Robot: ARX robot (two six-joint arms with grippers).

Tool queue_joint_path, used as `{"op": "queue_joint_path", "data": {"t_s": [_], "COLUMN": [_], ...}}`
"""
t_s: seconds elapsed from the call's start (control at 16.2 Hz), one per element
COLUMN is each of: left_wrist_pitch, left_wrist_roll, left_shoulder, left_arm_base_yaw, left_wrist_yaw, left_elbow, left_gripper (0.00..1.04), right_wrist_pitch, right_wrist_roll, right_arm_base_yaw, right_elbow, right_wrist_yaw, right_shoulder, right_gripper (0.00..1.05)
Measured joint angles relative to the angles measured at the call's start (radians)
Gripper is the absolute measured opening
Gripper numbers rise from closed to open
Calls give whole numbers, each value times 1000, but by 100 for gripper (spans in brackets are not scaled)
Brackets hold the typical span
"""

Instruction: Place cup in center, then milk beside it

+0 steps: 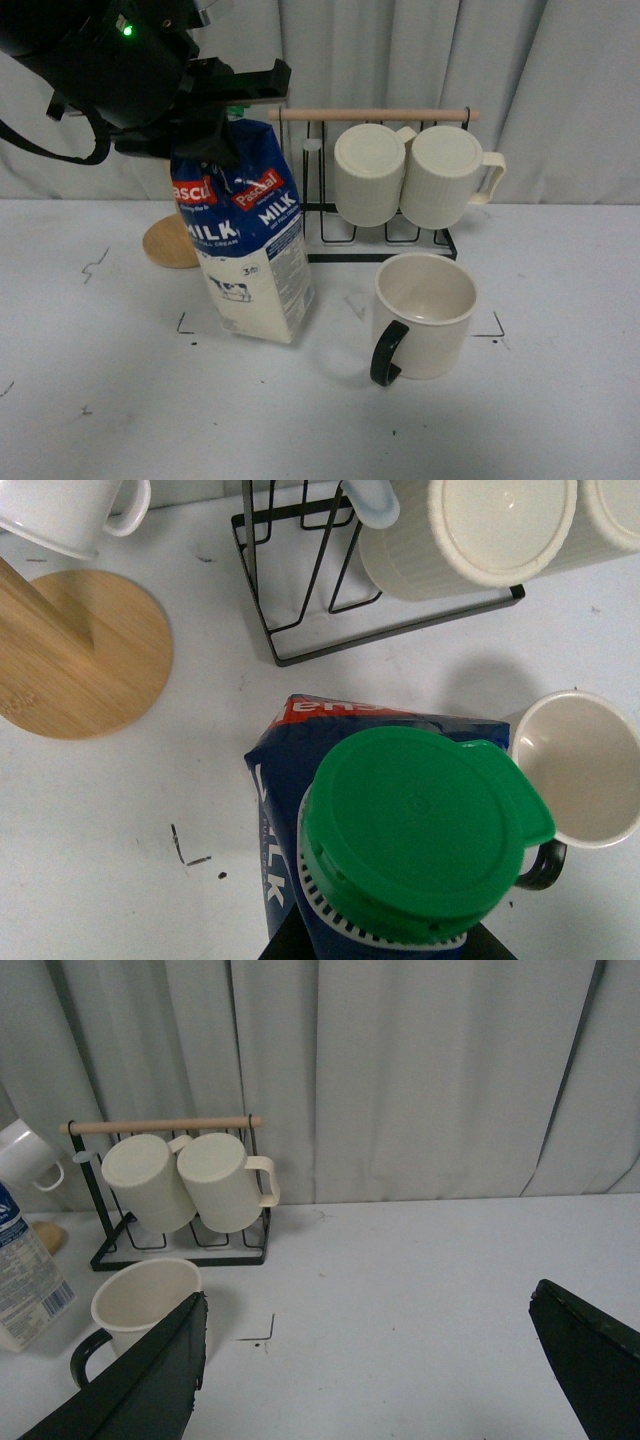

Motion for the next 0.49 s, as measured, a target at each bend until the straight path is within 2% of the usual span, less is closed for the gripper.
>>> {"op": "queue_joint_path", "data": {"t_s": [0.25, 0.49], "left_wrist_pitch": [9, 22], "left_wrist_roll": [-16, -40], "left_shoulder": [4, 32], "left_arm_base_yaw": [-36, -87], "left_wrist_yaw": [-72, -87], "left_elbow": [2, 2], "left_gripper": [5, 5], "right_wrist_pitch": [0, 0], "right_wrist_roll": [0, 0], "right_arm_base_yaw": [0, 0], "right_elbow": [0, 0], "right_wrist_yaw": [0, 0], "right_shoulder": [0, 0], "right_gripper": [98, 98]}}
